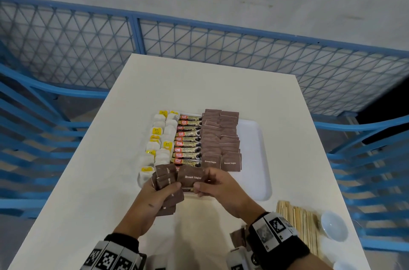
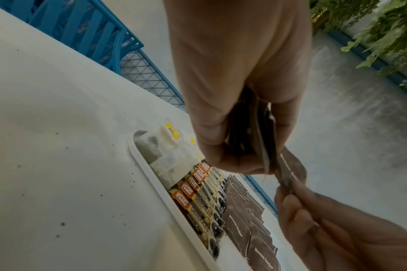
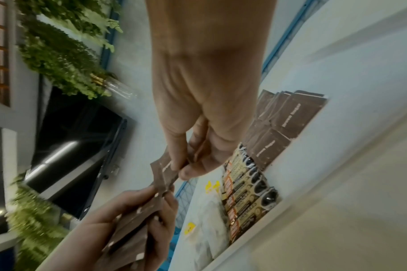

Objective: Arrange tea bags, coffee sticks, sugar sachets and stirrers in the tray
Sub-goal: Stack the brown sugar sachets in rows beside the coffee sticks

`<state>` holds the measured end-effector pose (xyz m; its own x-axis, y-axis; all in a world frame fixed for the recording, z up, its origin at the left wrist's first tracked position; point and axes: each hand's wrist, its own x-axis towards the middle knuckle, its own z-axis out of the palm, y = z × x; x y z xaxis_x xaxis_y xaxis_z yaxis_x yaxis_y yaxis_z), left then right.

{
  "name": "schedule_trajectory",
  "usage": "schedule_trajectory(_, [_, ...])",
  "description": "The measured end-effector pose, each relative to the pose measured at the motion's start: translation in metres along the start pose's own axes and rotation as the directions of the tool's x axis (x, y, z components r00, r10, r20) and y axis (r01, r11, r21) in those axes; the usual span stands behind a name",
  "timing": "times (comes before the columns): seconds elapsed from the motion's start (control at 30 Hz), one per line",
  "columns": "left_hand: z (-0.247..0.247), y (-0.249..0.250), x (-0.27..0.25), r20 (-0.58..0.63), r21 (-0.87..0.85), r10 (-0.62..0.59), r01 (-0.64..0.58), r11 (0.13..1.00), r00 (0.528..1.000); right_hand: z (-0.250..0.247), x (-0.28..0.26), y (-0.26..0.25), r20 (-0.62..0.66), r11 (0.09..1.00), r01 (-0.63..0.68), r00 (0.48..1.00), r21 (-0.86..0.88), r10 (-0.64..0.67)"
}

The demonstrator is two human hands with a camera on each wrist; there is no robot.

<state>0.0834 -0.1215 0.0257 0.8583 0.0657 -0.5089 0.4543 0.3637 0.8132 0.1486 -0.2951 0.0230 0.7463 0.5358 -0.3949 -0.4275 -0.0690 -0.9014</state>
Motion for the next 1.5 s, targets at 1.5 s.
schedule_trajectory(1.5, [0.009, 0.005, -0.003, 0.032, 0.036, -0.008, 0.007, 0.999, 0.999, 0.002, 0.005, -0.004, 0.131, 0.974, 0.011, 0.991, -0.225, 0.02])
